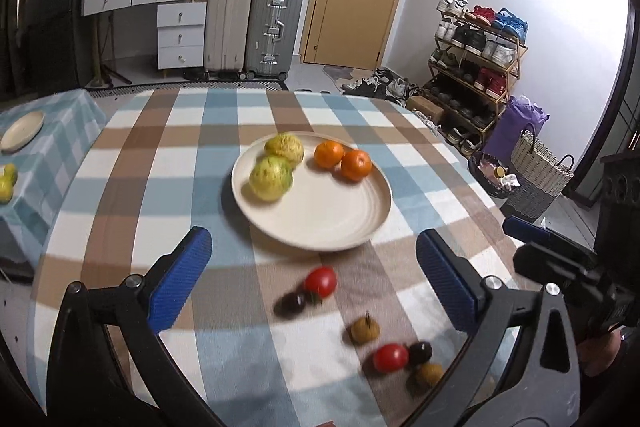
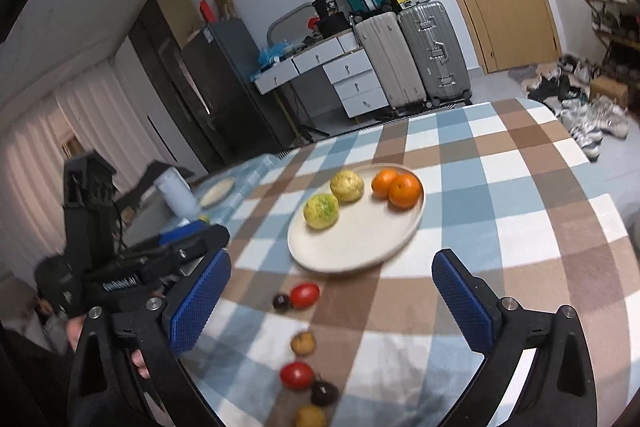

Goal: Organize fruits
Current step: 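Withdraw both grippers from the plate back toward the remaining fruits, then close the right gripper on the round brown fruit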

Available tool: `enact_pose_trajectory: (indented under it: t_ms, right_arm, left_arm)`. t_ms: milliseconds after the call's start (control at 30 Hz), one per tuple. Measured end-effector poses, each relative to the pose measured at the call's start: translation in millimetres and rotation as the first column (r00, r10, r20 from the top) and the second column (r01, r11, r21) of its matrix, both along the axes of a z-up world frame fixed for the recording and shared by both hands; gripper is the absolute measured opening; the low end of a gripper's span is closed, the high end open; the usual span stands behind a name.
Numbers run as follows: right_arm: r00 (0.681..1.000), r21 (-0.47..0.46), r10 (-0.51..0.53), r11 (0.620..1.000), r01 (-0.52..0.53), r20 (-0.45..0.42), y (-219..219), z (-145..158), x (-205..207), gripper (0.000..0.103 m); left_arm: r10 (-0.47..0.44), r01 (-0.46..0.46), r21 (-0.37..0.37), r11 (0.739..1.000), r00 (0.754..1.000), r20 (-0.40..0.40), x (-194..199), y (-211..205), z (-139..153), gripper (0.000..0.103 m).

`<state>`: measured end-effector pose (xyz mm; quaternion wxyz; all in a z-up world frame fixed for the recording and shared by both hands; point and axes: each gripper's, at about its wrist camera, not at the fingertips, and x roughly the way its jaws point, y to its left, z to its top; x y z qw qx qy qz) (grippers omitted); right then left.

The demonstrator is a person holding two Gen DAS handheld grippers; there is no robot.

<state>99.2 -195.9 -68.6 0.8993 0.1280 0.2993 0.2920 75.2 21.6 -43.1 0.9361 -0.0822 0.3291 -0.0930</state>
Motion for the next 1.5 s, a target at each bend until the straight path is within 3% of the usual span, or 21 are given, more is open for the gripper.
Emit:
enact_pose_trajectory:
  t_ms: [100, 333, 967, 1100, 1300, 1500]
  right_arm:
    - [1.000, -0.043, 0.013, 0.999, -0.013, 0.004, 6, -8, -14, 0.103]
    - [1.000, -0.137, 0.023, 0.990, -0.022, 0.004, 20, -34, -44, 0.103]
    - [0.991, -0.208, 0.082, 0.973, -0.103, -0.106, 45, -83, -75, 0.100]
    - [0.988, -0.209, 0.096, 0.970, -0.120, -0.123, 50, -87, -74, 0.085]
    - [0.987, -0.196, 0.088, 0.974, -0.114, -0.138, 49, -91, -72, 0.074]
    - [0.986, -0.211, 0.083, 0.971, -0.113, -0.145, 51, -95, -71, 0.049]
  left_arm:
    - [0.014, -0.014, -0.011, 1.000, 1.000, -0.011, -16, 1, -18, 0.102]
    - [0.014, -0.020, -0.043, 0.999, 0.993, -0.119, -33, 0, -65, 0.102]
    - [0.054, -0.058, -0.029, 0.998, 0.991, -0.123, -55, 12, -89, 0.102]
    - [0.050, -0.055, -0.038, 0.998, 0.991, -0.124, -54, 13, -91, 0.102]
    - [0.045, -0.053, -0.062, 0.997, 0.991, -0.128, -51, 15, -94, 0.102]
    - [0.043, -0.054, -0.073, 0.996, 0.989, -0.141, -49, 17, -96, 0.102]
